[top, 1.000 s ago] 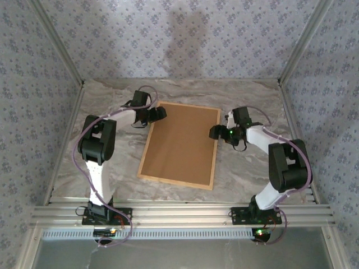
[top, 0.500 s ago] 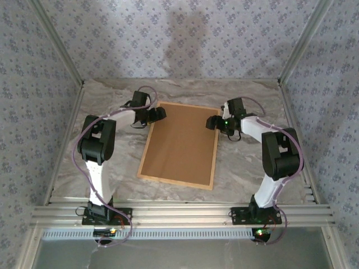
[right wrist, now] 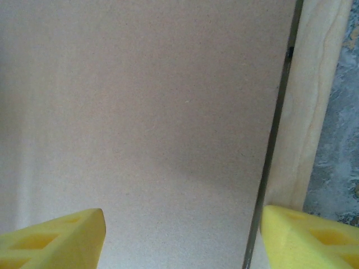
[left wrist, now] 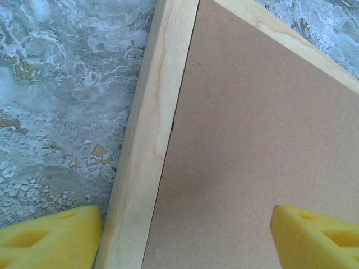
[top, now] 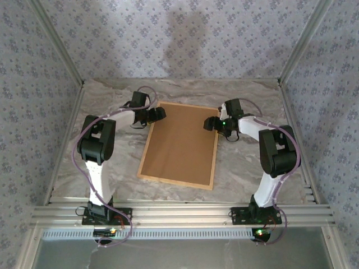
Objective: Put the photo into the frame
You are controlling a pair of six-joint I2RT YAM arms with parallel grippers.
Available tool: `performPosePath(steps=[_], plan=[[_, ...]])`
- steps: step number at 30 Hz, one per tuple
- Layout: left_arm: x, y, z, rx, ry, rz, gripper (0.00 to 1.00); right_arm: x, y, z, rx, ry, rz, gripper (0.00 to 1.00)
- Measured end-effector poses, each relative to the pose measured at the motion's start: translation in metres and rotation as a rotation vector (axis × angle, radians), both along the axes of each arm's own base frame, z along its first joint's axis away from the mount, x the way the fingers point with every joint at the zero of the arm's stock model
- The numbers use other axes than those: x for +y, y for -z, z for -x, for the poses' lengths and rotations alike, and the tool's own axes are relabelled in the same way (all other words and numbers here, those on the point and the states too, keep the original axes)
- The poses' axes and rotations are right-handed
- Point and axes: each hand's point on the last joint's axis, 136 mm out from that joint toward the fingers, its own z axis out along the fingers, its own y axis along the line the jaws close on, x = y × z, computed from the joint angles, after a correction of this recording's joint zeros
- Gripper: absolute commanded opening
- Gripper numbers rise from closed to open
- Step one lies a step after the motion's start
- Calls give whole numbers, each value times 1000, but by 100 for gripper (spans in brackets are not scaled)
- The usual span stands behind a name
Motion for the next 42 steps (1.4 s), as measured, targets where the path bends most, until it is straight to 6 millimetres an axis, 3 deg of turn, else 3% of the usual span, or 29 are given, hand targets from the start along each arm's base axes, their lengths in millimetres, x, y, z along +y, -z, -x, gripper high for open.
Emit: performPosePath(steps=[33, 42], plan=[[-1, 0, 1, -34, -16, 12, 80, 4, -4, -5, 29, 198, -193, 68], [0, 0, 1, -49, -24, 0, 80, 5, -4, 4, 65, 223, -192, 69]])
